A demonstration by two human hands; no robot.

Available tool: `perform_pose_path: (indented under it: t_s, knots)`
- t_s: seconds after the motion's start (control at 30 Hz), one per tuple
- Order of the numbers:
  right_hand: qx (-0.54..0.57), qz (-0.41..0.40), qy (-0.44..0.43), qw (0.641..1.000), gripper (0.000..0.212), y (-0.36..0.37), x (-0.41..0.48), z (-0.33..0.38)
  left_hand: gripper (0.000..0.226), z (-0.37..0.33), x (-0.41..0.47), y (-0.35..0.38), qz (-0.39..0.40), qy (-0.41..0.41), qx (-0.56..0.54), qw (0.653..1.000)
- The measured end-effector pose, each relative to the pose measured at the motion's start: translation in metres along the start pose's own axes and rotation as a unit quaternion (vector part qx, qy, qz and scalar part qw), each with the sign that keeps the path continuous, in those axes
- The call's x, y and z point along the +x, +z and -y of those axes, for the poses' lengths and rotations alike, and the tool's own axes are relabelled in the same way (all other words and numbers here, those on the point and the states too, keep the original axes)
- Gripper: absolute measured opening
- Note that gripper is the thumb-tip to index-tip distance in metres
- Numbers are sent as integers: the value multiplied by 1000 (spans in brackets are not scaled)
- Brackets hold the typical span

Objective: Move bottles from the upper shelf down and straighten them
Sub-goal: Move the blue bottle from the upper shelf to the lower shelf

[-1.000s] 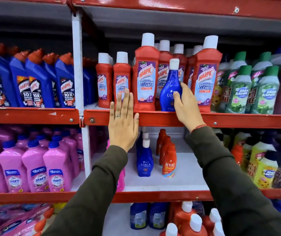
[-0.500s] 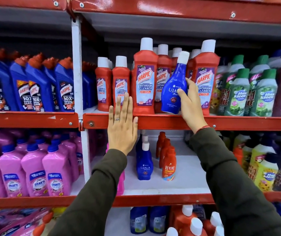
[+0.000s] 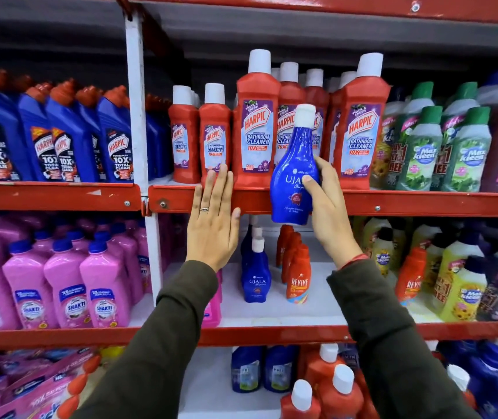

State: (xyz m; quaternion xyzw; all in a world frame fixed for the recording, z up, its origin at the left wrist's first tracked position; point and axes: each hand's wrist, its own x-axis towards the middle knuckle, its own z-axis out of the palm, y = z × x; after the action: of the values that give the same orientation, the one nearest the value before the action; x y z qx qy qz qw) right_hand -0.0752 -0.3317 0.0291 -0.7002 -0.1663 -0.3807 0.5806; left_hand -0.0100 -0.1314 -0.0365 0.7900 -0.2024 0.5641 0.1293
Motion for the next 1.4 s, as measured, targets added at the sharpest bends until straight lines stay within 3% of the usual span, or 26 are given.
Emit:
perform_pose_path:
  t_s: [0.23,0.4,0.7,1.0,1.4]
  knots:
    - [34,70,16,997,41,15,-70,-39,67,-3,-70,18,4,-29,-30,999]
    - [-4,99,31,995,43,26,-126,-82,75,0,-128,35,44,-40,-54,997]
    - [-45,98,120,987,45,39,-156,-146,80,6,-205,69,94,-89,25,991]
    - [-44,115,172,977,48,49,-157,-172,77,9,-217,80,94,-78,61,991]
    - [-36,120,173,977,49,43,-155,-184,78,9,-218,81,97,-75,79,989]
